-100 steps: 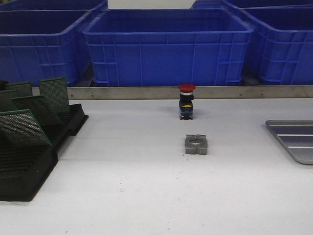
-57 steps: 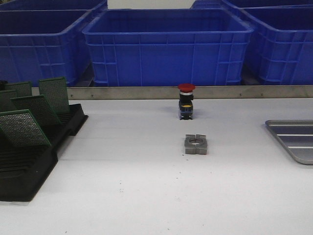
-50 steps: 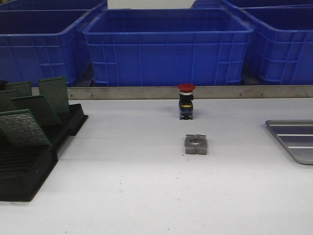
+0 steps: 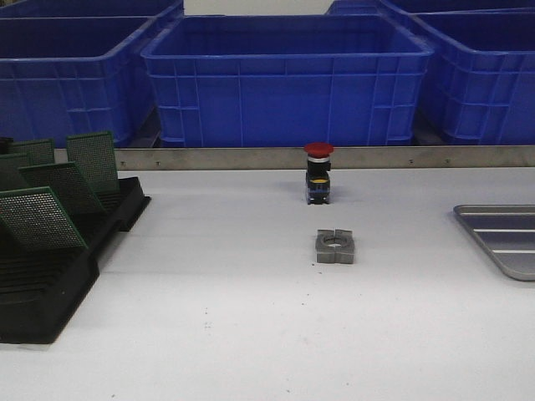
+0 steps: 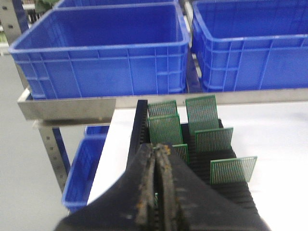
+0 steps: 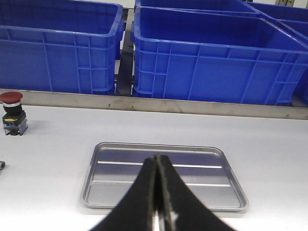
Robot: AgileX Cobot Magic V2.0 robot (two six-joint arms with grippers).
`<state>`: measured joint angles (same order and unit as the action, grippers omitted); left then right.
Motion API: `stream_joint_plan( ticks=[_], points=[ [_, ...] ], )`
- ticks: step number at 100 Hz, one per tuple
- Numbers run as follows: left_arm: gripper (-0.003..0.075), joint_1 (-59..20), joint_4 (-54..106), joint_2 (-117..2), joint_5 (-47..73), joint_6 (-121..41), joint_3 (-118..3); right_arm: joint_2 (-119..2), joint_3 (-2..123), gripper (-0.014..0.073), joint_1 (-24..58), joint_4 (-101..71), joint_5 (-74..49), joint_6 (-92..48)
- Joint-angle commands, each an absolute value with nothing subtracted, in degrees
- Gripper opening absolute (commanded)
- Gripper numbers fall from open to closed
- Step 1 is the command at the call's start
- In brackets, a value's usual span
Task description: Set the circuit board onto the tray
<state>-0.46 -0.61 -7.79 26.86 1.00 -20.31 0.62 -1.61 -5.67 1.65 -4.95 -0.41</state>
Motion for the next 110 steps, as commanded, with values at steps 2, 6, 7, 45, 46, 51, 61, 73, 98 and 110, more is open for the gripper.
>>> stream_joint_plan(
  ticks=[2, 6, 7, 45, 46, 51, 61, 73, 98, 110],
  points=[
    [-0.0017, -0.6, 0.0, -14.7, 27.0, 1.5, -26.8, 1.7, -1.7, -0.006, -5.7, 1.6, -0.7, -0.6],
    [-0.0016, -0.6, 0.0, -16.9, 28.0, 1.5, -28.8, 1.7, -1.7, -0.006, -5.7, 1.6, -0.7, -0.6],
    [-0.0016, -0.6, 0.0, -17.8, 28.1, 1.5, -29.1, 1.7, -1.7, -0.006, -5.7, 1.6, -0.7, -0.6],
    [0.0283, -0.6, 1.9, -42.3, 33.2, -7.3, -43.9, 1.7, -1.7, -0.006, -5.7, 1.6, -0.7, -0.6],
    [0.0304, -0.6, 2.2, -42.7, 33.2, -8.4, -44.4, 1.7, -1.7, -0.006, -5.7, 1.6, -0.7, -0.6],
    [0.0364, -0.6, 3.1, -45.6, 33.2, -13.1, -45.8, 1.7, -1.7, -0.006, -5.7, 1.6, -0.7, -0.6],
    [0.0407, -0.6, 4.0, -51.7, 35.1, -20.7, -48.9, 1.7, -1.7, -0.006, -5.7, 1.6, -0.7, -0.6],
    [0.0406, -0.6, 5.7, -59.0, 36.9, -34.0, -52.7, 1.7, -1.7, -0.006, -5.7, 1.6, -0.7, -0.6],
    [0.0406, -0.6, 11.8, -73.1, 41.9, -73.0, -58.3, 1.7, -1.7, -0.006, -5.7, 1.6, -0.7, -0.6],
    [0.0403, -0.6, 11.7, -79.0, 41.7, -79.5, -59.7, 1.7, -1.7, -0.006, -5.7, 1.6, -0.7, -0.6]
  ],
)
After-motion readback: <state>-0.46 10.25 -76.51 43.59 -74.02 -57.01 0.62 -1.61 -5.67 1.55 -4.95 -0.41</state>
